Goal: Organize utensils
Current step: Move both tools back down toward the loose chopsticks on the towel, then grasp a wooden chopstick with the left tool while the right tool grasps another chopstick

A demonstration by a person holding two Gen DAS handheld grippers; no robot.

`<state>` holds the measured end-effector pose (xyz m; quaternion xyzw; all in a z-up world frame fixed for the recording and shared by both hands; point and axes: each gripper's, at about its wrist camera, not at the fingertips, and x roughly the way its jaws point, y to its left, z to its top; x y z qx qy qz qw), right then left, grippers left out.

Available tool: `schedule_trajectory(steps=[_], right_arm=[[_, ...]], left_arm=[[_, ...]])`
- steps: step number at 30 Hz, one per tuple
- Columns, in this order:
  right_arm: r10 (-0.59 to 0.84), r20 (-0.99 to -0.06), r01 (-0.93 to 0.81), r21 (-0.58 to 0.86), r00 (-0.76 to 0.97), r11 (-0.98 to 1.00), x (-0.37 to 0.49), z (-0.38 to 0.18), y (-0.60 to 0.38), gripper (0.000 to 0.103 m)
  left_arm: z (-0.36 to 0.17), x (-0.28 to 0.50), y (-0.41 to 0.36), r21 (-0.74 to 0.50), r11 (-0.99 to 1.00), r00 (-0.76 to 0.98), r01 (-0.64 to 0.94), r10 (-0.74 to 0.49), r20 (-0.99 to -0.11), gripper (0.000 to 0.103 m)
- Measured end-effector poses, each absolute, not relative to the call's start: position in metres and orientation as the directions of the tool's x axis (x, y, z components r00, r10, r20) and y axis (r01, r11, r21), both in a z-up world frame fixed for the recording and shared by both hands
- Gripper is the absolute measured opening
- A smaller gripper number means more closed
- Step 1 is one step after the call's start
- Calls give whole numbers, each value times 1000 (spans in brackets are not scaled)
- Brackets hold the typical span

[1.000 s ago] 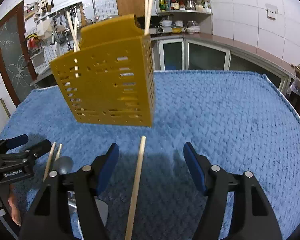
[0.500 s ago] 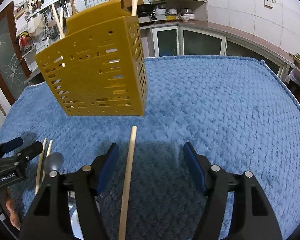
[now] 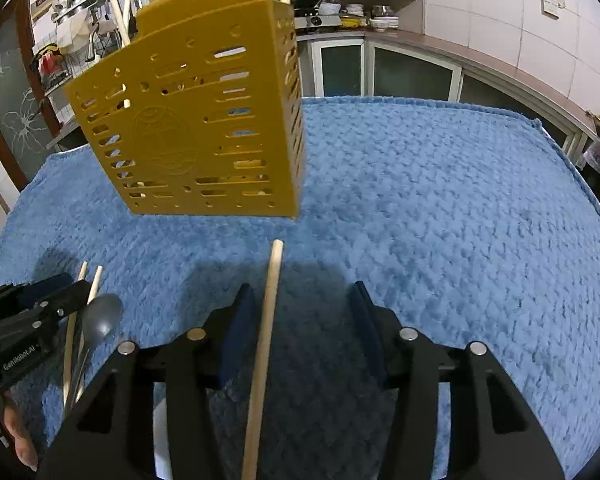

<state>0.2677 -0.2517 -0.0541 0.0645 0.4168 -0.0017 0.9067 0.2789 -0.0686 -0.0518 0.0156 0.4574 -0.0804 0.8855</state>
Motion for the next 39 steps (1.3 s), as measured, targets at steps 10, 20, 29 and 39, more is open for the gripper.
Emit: schedule_trajectory(steps=[10, 20, 29, 39], right_arm=[[13, -761, 51, 60, 648, 997, 273, -52, -240, 18], [46, -767, 48, 100, 640, 994, 273, -51, -247, 11], [39, -775, 46, 87, 631, 995, 280, -51, -247, 9], [97, -722, 37, 168, 685, 985, 265, -33, -261, 6]], left_arm=[[-52, 284, -83, 5, 979, 572, 202, -114, -812, 9], [-52, 286, -85, 23, 974, 577, 225, -114, -809, 8], [-53, 288, -85, 24, 975, 583, 223, -114, -804, 7], [-42, 287, -74, -13, 980, 609, 198, -134, -782, 5]])
